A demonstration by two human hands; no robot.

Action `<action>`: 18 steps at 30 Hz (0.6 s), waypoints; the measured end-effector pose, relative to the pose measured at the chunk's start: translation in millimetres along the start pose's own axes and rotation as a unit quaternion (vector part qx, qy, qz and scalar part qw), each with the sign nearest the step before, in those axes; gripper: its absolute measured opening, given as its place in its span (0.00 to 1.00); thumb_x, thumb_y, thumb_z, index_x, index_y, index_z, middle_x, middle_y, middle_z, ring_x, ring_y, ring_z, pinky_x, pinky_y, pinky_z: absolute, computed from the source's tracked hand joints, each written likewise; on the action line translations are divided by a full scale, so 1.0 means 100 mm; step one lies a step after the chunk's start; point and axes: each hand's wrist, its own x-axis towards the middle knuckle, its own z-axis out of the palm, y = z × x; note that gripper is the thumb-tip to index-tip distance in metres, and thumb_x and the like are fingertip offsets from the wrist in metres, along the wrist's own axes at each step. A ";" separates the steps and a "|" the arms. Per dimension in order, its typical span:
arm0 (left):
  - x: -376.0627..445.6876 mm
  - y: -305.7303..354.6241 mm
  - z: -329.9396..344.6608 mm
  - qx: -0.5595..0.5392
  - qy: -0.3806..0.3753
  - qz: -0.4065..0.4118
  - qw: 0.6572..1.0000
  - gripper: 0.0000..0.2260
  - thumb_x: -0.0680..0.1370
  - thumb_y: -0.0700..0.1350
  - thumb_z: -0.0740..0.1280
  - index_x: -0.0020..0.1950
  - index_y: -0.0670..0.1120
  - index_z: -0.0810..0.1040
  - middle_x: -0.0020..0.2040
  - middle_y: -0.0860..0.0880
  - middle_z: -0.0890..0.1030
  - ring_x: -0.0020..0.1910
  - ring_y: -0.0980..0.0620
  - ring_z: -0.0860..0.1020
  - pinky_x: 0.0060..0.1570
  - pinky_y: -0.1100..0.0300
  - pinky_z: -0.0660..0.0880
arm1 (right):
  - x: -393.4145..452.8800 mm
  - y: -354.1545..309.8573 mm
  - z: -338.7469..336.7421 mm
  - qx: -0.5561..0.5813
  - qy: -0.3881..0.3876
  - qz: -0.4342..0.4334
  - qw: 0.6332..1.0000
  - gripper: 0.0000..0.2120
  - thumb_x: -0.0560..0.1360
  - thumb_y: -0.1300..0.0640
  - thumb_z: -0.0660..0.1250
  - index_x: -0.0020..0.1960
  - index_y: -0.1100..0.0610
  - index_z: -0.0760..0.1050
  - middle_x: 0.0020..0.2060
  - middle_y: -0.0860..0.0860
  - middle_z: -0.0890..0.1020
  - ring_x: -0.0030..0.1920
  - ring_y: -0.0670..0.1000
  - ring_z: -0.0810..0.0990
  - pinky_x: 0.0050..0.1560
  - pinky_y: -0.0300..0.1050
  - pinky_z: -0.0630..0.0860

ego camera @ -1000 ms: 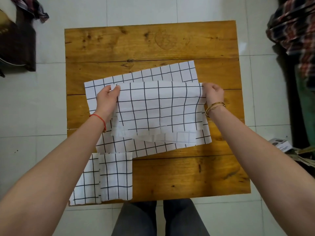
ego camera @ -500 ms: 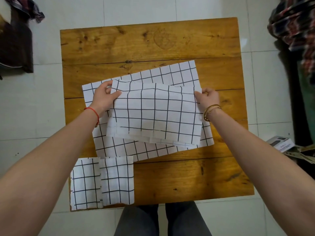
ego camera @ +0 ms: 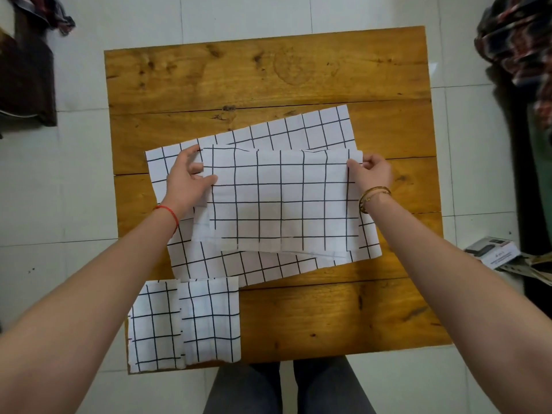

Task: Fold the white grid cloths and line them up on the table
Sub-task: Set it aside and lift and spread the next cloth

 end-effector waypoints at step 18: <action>0.14 0.03 0.04 -0.008 0.033 0.044 0.998 0.30 0.74 0.38 0.72 0.74 0.47 0.65 0.41 0.54 0.77 0.40 0.61 0.75 0.58 0.66 0.75 | 0.15 -0.16 0.04 -0.017 0.039 -0.002 0.999 0.07 0.74 0.52 0.68 0.46 0.55 0.72 0.33 0.45 0.74 0.38 0.48 0.74 0.44 0.44 0.75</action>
